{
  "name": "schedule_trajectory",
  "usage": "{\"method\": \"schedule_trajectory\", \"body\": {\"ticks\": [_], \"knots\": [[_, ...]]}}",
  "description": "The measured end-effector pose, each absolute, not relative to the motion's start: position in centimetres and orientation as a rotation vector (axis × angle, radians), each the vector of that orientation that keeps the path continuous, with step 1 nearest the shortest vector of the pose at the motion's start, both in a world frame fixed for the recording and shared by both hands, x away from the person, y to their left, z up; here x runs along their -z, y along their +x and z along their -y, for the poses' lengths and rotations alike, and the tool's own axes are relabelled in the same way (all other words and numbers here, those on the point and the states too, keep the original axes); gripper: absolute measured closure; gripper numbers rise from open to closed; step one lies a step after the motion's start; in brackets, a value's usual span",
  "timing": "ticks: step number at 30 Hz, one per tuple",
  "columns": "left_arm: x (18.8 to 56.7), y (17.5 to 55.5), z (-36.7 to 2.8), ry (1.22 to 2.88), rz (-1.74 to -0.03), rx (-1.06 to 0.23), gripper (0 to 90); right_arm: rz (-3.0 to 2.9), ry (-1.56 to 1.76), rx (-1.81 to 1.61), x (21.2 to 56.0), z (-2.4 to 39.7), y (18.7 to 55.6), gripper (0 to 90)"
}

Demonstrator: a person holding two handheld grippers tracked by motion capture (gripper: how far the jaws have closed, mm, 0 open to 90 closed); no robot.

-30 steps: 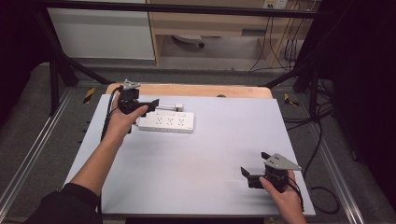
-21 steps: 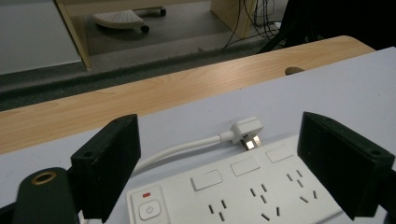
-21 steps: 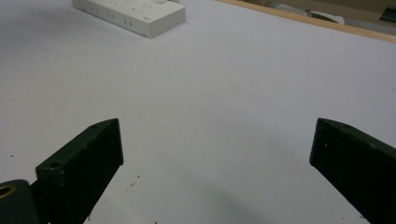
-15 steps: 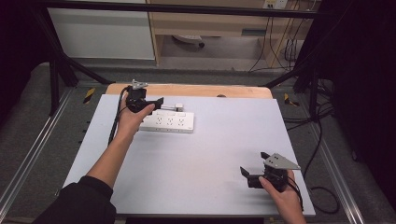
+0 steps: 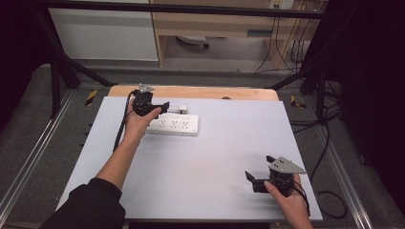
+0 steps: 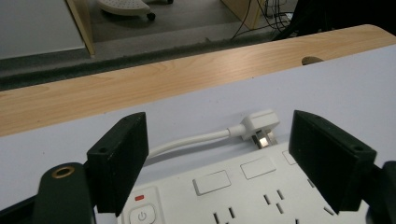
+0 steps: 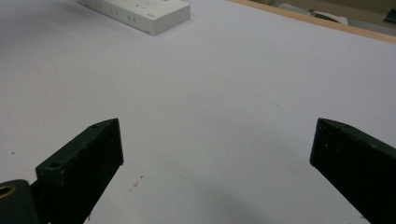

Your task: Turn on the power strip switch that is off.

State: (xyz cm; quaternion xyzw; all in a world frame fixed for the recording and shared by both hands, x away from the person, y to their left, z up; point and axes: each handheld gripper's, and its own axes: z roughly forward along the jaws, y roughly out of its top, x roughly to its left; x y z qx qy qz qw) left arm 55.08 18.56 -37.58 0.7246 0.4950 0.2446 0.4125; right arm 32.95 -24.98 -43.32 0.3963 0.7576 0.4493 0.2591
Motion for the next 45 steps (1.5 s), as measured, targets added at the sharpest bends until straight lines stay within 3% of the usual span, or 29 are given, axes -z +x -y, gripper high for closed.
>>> {"method": "schedule_trajectory", "body": {"ticks": [17, 23, 25, 28, 45], "knots": [[38.9, 55.6, -17.5, 1.867, -1.244, -0.619, 26.4, -2.062, 1.076, -1.223, 43.4, 24.9, 33.1, 3.1], [39.2, 55.7, -17.4, 1.875, -1.234, -0.621, 37.5, -2.066, 1.065, -1.219, 43.4, 24.9, 33.2, 3.1], [39.2, 55.7, -17.5, 1.88, -1.215, -0.61, 48.2, -2.069, 1.066, -1.22, 43.4, 24.8, 33.2, 3.1], [39.2, 55.7, -17.6, 1.884, -1.205, -0.596, 56.1, -2.068, 1.063, -1.219, 43.4, 24.8, 33.1, 3.1], [40.0, 55.7, -18.2, 1.831, -1.247, -0.626, 85.3, -2.063, 1.073, -1.222, 43.3, 25.0, 33.0, 3.1]]}}
